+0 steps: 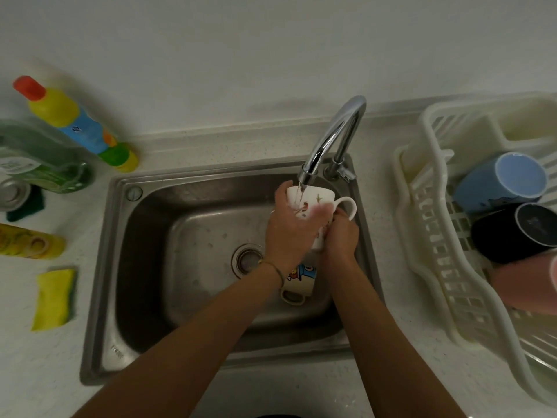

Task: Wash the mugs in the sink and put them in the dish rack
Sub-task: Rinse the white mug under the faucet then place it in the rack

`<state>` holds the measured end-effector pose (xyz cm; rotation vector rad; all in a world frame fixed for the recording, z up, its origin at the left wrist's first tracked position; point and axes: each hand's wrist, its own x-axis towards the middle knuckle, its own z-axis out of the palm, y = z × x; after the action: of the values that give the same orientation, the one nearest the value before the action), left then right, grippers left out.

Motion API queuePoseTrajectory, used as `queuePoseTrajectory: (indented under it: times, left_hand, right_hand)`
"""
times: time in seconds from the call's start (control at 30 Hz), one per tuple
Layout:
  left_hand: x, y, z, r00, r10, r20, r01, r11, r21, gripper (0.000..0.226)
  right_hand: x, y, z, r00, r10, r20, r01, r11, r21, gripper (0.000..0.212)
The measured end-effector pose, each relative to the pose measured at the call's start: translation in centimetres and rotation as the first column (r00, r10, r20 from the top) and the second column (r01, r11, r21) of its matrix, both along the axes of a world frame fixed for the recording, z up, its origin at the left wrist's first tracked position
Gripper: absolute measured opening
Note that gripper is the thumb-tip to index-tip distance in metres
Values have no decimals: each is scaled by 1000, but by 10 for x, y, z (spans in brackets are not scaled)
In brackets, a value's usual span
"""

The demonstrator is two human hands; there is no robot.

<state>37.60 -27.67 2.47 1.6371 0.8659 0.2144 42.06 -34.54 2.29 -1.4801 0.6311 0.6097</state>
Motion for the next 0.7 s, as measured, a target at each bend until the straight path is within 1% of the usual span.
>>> queuePoseTrajectory:
  times: [0.03,0.07,0.17,0.27,0.3,0.4,0.47,0.5,0.53,0.6,0.63,0.7]
  left_hand:
    - [-2,-1,0,1000,-5,17,5,1000,-5,60]
    - [1,2,0,1000,15,6,-15,1000,-22,61]
    - [7,10,3,999,37,-11,-38,996,-83,46]
    - [8,12,8,999,-29,-18,28,998,-53,41]
    - [8,11,7,999,-39,-21,37,998,-59,42]
    - [7,4,6,1000,13,-12,-14,996,-89,57]
    - [5,1,2,999,-39,-3,38,999,-22,63]
    - [5,2,0,999,-51,-5,51,999,-10,63]
    - [6,5,-1,999,-42,-15,42,999,-35,58]
    - [9,13,0,999,33,-13,-35,988,-148,40]
    - [10,15,2,997,73,-14,-74,976,-204,35]
    - [8,16,4,993,116,-11,-114,949,-294,33]
  right_hand:
    - [1,-1,0,1000,11,-3,-11,1000,-6,34]
    - [1,-2,0,1000,16,-9,-16,1000,-9,34]
    - [0,-3,-1,999,7,-50,-6,1000,21,33]
    - [-1,-3,0,997,-17,-80,21,998,52,34]
    - [-1,-3,0,997,-20,-79,24,999,46,33]
    - [3,-4,-1,997,-19,-69,20,1000,13,31]
    - [5,-6,-1,997,-15,-72,15,1000,-3,29]
    - [5,-6,-2,998,-16,-69,15,1000,-14,28]
    - [5,-6,-2,998,-11,-56,10,1000,-21,29]
    - [3,-3,-4,1000,23,7,-23,999,-31,31]
    - [2,0,-3,998,39,44,-37,999,-38,32]
    - [1,4,-1,990,59,130,-50,996,-73,37]
